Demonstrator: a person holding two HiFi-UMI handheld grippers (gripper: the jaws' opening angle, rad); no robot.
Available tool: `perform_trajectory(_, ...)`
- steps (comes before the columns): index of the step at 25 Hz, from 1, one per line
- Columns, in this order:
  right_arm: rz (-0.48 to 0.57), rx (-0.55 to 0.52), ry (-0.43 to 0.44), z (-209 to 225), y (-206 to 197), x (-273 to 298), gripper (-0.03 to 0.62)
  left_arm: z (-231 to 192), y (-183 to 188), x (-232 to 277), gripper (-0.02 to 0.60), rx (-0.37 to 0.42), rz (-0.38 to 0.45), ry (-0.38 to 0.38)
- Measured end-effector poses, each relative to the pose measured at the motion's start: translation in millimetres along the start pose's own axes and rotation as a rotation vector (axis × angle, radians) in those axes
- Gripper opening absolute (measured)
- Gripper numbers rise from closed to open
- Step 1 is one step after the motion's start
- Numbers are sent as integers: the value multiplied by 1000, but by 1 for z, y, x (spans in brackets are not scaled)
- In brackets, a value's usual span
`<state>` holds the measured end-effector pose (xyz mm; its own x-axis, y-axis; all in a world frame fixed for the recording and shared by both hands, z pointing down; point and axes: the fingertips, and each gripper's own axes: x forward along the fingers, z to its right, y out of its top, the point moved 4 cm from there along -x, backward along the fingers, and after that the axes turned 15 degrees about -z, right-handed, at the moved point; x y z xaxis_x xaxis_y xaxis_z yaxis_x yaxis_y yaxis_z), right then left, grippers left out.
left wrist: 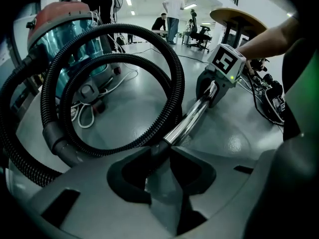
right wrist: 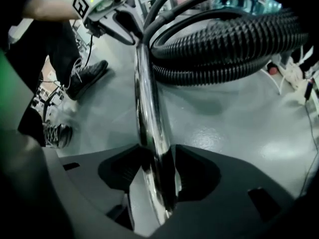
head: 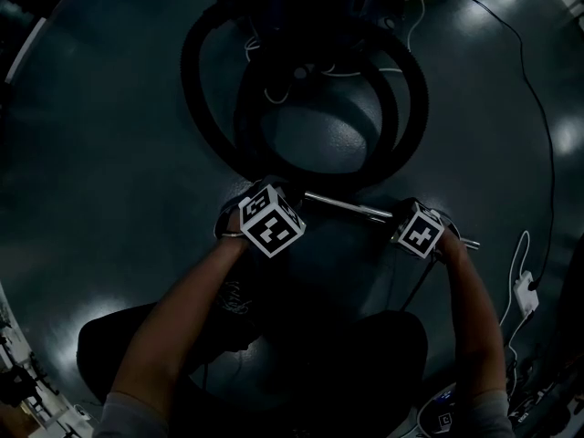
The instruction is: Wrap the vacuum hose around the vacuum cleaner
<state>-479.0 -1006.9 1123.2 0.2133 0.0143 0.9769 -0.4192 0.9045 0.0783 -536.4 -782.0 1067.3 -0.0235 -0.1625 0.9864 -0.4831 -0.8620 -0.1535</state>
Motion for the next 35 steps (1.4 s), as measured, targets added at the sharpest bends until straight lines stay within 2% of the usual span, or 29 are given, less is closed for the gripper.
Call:
perform_trajectory(4, 70, 25, -34, 1, 2, -16, 193, -1, 0, -1, 127, 7, -17, -8)
perform_trajectory(7, 121, 76, -18, -4, -1, -27, 193, -1, -3, 0, 129, 32, -51, -33)
perform_trajectory(12, 330, 211, 3, -3, 9, -65, 193, 0, 5, -17, 129, 130, -65, -87)
perform_trajectory(16, 484, 229, 18, -8, 34, -97, 189, 3, 13, -49, 128, 205, -29, -117)
perform_trajectory(19, 573, 223, -38, -9, 49, -120, 51, 2, 21, -75, 127, 251, 1, -111)
perform_trajectory(20, 591, 227, -50, -9, 53, -127, 36, -1, 25, -83, 122, 257, 20, -95)
perform_trajectory(22, 621, 248, -60, -9, 61, -140, 13, -10, 32, -97, 32, 256, 72, -45)
perform_trajectory(23, 639, 264, -63, -9, 66, -146, 6, -14, 36, -103, 8, 254, 95, -25)
perform_trajectory(26, 690, 307, -87, -4, 75, -166, 5, -23, 47, -114, 8, 240, 150, -16)
perform_trajectory(30, 724, 334, -161, 5, 83, -198, 5, -34, 60, -136, 8, 201, 228, -36)
perform_trajectory(35, 758, 360, -161, -10, 91, -255, 5, -44, 66, -188, 7, 165, 270, -65)
